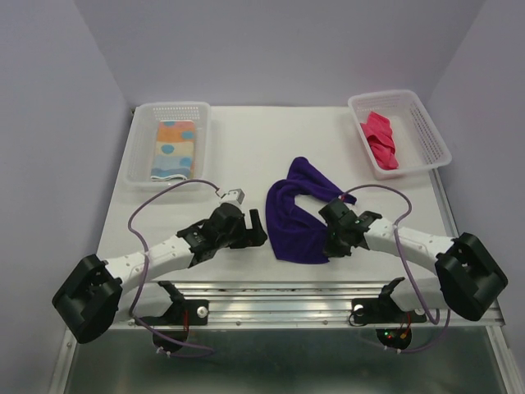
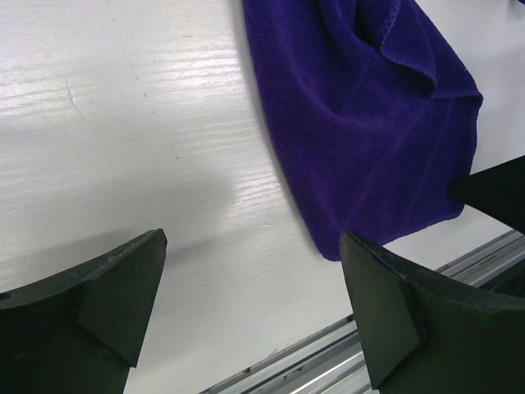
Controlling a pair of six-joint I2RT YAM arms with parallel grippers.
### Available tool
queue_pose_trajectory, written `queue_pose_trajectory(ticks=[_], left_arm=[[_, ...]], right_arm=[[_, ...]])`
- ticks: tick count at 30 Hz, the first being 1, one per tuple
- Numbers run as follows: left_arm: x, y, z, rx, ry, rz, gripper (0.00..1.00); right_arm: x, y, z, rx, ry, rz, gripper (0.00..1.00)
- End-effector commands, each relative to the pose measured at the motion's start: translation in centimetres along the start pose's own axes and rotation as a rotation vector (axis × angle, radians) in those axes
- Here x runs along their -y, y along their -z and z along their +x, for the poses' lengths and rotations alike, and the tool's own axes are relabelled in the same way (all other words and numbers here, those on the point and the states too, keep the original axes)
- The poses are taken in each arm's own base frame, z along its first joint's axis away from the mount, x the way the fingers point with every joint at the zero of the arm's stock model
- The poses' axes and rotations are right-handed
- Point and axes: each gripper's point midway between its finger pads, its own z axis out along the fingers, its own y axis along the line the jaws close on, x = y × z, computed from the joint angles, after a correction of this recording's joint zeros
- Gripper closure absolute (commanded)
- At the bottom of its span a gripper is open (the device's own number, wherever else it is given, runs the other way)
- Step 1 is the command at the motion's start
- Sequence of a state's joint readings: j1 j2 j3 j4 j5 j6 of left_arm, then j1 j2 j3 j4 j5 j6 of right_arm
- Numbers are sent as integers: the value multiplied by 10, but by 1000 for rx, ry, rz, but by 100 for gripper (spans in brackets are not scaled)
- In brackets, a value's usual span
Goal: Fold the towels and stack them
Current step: Flatten out the crumpled towel
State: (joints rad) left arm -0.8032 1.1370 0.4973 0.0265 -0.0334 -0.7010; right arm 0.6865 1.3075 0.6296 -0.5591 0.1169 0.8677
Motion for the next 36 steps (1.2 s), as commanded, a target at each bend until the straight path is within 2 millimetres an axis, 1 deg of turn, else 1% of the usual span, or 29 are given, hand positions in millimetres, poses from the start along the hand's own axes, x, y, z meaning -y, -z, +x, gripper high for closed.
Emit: queue_pose_trajectory(ticks=[1, 3, 4, 5, 7, 8, 10, 14, 15, 18, 19, 21, 22, 25, 26, 27, 28, 30, 33, 34, 35, 36], left_arm=[[7, 7, -9, 54, 5, 36, 1], [7, 9, -10, 61, 9, 43, 1], [7, 12, -11, 70, 13, 50, 1], [7, 13, -10, 72, 12, 55, 1], [9, 16, -11, 81, 18, 69, 1], [10, 17, -11, 85, 19, 75, 1], [12, 20, -12, 92, 21, 88, 1], [15, 22, -11, 92, 23, 114, 1], [17, 24, -12, 96, 26, 125, 1], [19, 26, -12, 100, 30, 144, 1], [20, 28, -13, 108, 30, 154, 1], [20, 29, -12, 112, 31, 158, 1], [19, 30, -12, 116, 33, 162, 1], [20, 32, -13, 122, 36, 168, 1], [20, 31, -12, 122, 39, 169, 1], [20, 32, -12, 123, 38, 170, 1], [23, 32, -8, 103, 34, 190, 1], [24, 31, -9, 105, 34, 192, 1], [26, 30, -11, 111, 32, 200, 1], [26, 29, -10, 107, 31, 196, 1], [28, 28, -13, 112, 25, 205, 1], [29, 28, -13, 111, 22, 205, 1]], right_arm=[[-5, 18, -14, 40, 81, 10, 99], [-23, 36, -25, 72, 115, -73, 99], [-37, 48, -36, 101, 124, -122, 99], [-45, 56, -41, 114, 133, -151, 99], [-55, 69, -48, 129, 153, -191, 99], [-63, 78, -55, 151, 157, -215, 99], [-71, 88, -63, 173, 175, -243, 99], [-100, 116, -83, 248, 202, -363, 99], [-112, 129, -89, 269, 218, -409, 99], [-131, 151, -105, 333, 225, -486, 99], [-140, 164, -115, 373, 226, -519, 99], [-147, 175, -122, 399, 227, -542, 99], [-152, 186, -129, 428, 228, -558, 99], [-152, 198, -144, 489, 198, -546, 99], [-150, 205, -150, 511, 186, -531, 99], [-146, 207, -155, 533, 172, -504, 99], [-138, 206, -164, 567, 147, -445, 99], [-131, 207, -176, 616, 123, -392, 99], [-127, 200, -191, 657, 101, -325, 99], [-124, 198, -198, 681, 86, -298, 99], [-125, 192, -208, 695, 74, -286, 99], [-124, 191, -215, 711, 66, -276, 99]])
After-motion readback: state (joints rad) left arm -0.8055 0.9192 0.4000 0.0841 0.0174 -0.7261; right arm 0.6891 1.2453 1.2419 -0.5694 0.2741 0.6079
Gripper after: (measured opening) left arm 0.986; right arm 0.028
